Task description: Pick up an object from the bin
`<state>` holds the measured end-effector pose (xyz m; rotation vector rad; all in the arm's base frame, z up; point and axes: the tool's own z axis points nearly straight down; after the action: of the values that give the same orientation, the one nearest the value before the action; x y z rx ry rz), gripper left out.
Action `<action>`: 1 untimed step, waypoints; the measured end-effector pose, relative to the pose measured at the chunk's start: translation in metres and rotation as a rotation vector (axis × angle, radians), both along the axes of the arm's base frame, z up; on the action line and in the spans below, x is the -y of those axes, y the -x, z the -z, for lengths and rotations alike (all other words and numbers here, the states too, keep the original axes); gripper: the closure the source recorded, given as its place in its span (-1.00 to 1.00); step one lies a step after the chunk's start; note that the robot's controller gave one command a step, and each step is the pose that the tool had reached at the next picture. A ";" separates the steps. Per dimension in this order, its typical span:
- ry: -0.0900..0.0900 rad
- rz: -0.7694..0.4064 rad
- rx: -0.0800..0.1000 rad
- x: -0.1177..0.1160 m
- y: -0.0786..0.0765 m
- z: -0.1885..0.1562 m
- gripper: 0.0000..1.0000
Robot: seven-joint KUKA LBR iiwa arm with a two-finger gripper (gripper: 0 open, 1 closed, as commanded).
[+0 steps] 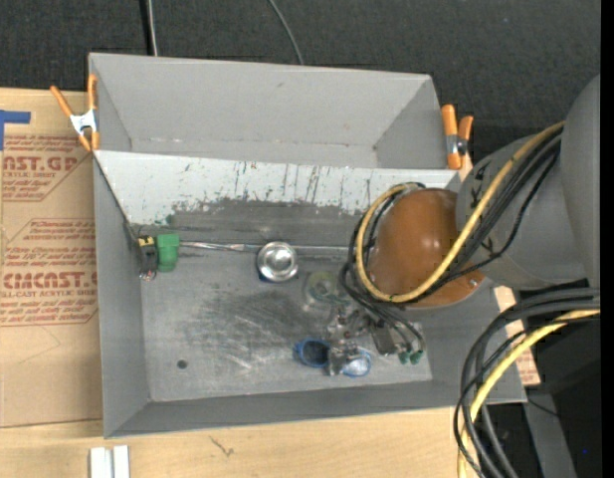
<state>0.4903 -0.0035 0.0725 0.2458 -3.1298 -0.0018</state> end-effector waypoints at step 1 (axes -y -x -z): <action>0.000 -0.048 0.011 -0.035 -0.007 -0.124 1.00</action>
Offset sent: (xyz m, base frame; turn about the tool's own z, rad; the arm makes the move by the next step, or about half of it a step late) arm 0.0051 0.0333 0.1193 -0.0453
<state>0.4972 0.0316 0.1960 0.3220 -3.1340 -0.0008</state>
